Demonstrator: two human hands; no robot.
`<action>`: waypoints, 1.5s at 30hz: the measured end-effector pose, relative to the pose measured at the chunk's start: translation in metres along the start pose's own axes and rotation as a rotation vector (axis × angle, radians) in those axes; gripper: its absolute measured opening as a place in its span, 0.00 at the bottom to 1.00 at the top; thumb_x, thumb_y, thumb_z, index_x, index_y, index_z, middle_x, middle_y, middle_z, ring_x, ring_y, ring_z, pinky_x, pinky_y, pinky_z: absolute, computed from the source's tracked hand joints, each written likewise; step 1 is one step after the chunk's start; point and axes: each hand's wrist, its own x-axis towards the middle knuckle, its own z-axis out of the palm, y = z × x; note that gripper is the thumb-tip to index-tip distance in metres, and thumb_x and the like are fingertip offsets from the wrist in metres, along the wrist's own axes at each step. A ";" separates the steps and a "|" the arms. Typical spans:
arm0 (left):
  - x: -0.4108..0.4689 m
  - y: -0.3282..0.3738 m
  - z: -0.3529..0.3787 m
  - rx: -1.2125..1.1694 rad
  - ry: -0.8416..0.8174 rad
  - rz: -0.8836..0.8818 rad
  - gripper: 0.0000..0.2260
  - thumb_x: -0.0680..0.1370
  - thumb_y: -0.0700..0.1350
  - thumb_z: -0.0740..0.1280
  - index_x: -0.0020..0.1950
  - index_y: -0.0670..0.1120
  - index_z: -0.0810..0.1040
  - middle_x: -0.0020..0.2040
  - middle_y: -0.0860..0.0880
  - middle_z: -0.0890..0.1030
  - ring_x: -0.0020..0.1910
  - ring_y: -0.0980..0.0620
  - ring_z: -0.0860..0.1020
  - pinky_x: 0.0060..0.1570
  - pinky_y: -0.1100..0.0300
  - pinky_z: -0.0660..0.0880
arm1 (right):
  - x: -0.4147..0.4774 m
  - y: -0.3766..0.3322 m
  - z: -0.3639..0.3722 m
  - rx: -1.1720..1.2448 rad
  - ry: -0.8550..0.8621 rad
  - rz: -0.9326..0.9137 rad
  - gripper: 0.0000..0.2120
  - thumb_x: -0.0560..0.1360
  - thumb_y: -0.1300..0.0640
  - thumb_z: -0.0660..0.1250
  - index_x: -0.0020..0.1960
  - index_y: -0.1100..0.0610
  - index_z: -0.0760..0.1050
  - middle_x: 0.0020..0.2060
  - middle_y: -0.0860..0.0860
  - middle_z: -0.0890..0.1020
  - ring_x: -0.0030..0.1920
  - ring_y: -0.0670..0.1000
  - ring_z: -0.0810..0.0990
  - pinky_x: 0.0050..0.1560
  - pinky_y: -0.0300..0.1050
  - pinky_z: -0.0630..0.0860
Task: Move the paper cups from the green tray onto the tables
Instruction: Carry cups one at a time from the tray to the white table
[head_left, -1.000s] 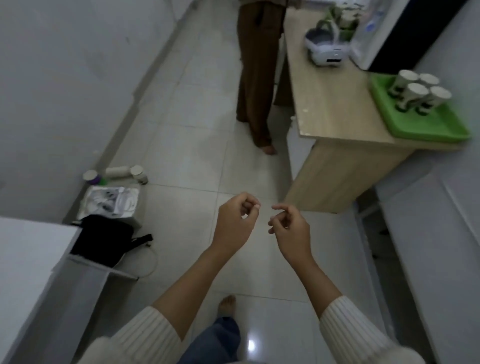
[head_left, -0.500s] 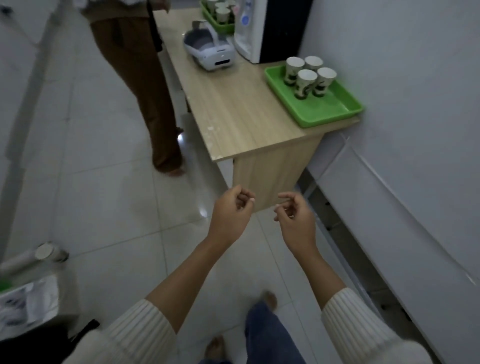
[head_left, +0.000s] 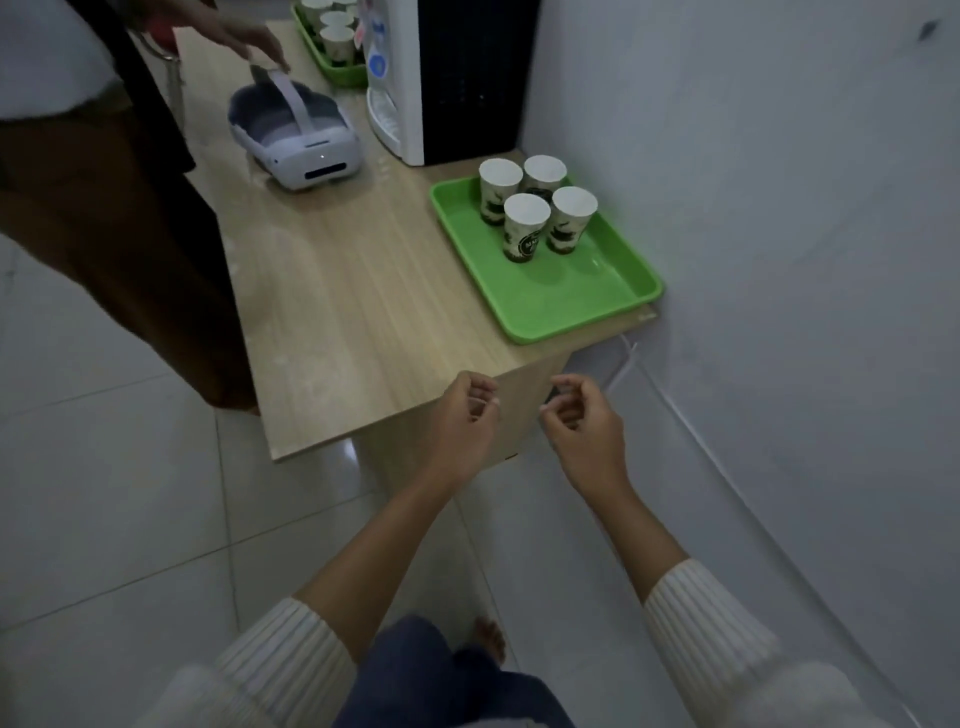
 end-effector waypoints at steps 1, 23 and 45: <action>0.012 0.003 0.005 -0.012 0.010 -0.005 0.05 0.77 0.35 0.62 0.51 0.43 0.73 0.43 0.48 0.77 0.41 0.53 0.76 0.40 0.66 0.71 | 0.016 0.001 -0.002 -0.006 -0.001 -0.001 0.15 0.71 0.67 0.69 0.53 0.53 0.73 0.38 0.56 0.79 0.34 0.43 0.75 0.35 0.26 0.70; 0.306 0.056 0.069 -0.608 -0.043 -0.722 0.26 0.82 0.54 0.54 0.70 0.35 0.63 0.54 0.40 0.73 0.54 0.45 0.72 0.56 0.53 0.71 | 0.357 -0.018 0.037 -0.938 -0.308 -0.435 0.41 0.69 0.41 0.71 0.75 0.50 0.57 0.73 0.53 0.64 0.78 0.55 0.44 0.73 0.65 0.40; 0.271 0.063 0.083 -0.649 -0.040 -0.705 0.17 0.82 0.51 0.54 0.46 0.39 0.73 0.41 0.41 0.77 0.39 0.46 0.77 0.51 0.52 0.76 | 0.311 -0.043 -0.014 -0.531 -0.334 -0.342 0.35 0.64 0.47 0.75 0.69 0.49 0.68 0.56 0.54 0.74 0.61 0.57 0.68 0.64 0.51 0.64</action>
